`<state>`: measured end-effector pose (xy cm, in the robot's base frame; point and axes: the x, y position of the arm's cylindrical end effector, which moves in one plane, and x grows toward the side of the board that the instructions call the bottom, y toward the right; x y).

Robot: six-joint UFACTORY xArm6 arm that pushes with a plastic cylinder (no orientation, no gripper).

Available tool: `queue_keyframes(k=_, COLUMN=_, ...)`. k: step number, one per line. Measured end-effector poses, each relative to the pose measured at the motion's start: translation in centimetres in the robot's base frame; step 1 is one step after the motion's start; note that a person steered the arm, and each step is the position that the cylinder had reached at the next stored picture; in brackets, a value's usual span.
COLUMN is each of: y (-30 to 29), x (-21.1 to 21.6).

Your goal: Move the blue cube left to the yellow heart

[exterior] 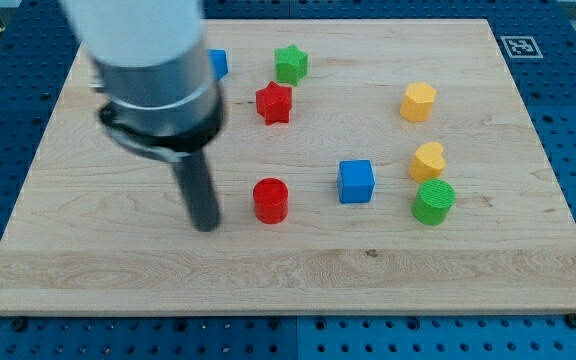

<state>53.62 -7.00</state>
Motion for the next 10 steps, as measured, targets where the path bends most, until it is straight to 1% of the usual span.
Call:
queue_keyframes(k=1, y=5.6, x=1.1)
queue_keyframes(k=2, y=7.2, x=2.6)
queue_keyframes(k=3, y=9.5, x=2.4)
queue_keyframes(k=4, y=11.6, x=0.3)
queue_keyframes(k=5, y=12.4, x=-0.5)
queue_keyframes(k=7, y=12.5, x=-4.1)
queue_keyframes(k=8, y=12.5, x=-4.6)
queue_keyframes(k=9, y=13.4, x=-3.9)
queue_keyframes(k=10, y=15.8, x=-3.2)
